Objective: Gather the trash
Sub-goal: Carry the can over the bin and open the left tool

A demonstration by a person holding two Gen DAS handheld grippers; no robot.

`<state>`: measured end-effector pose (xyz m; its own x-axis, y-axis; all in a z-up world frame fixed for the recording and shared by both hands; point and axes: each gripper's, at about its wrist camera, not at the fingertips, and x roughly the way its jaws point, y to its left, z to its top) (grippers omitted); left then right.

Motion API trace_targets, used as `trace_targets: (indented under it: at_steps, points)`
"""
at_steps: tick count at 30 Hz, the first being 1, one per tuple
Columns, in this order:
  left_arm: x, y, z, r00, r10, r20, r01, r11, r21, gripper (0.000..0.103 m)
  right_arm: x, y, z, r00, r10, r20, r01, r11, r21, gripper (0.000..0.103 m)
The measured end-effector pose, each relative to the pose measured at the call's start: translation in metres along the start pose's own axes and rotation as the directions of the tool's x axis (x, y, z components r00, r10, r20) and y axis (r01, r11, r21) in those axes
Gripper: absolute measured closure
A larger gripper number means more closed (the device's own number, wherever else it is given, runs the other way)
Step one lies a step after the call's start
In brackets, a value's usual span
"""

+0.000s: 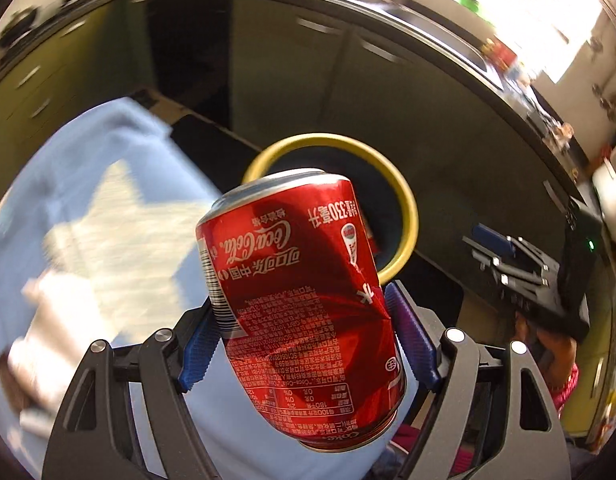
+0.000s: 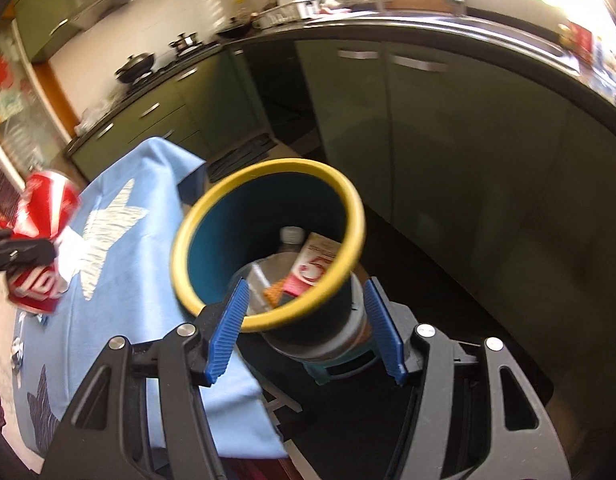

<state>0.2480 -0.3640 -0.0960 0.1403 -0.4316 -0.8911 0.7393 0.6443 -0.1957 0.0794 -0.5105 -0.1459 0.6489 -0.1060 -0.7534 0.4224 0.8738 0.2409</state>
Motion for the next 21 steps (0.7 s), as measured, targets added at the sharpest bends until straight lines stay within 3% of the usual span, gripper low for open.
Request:
trace_targets:
  at_steps: [4, 10, 14, 21]
  points:
    - [0.047, -0.021, 0.037, 0.999, -0.013, -0.034, 0.015, 0.998, 0.053, 0.025, 0.005, -0.019, -0.003, 1.000, -0.013, -0.012, 0.014, 0.999, 0.046, 0.046]
    - [0.110, -0.021, 0.074, 0.996, 0.052, -0.069, -0.048, 0.998, 0.051, 0.023, 0.013, -0.031, -0.004, 1.000, -0.023, -0.022, 0.025, 0.997, 0.076, 0.041]
    - [0.111, -0.016, 0.073, 0.997, 0.056, -0.051, -0.054, 0.998, 0.035, 0.017, 0.017, -0.027, -0.003, 0.999, -0.041, -0.020, 0.042, 0.997, 0.062, 0.041]
    - [0.063, -0.013, 0.037, 0.995, 0.090, 0.043, -0.091, 0.995, 0.032, 0.013, 0.027, -0.012, -0.004, 0.999, -0.010, -0.041, 0.012, 0.999, 0.040, 0.041]
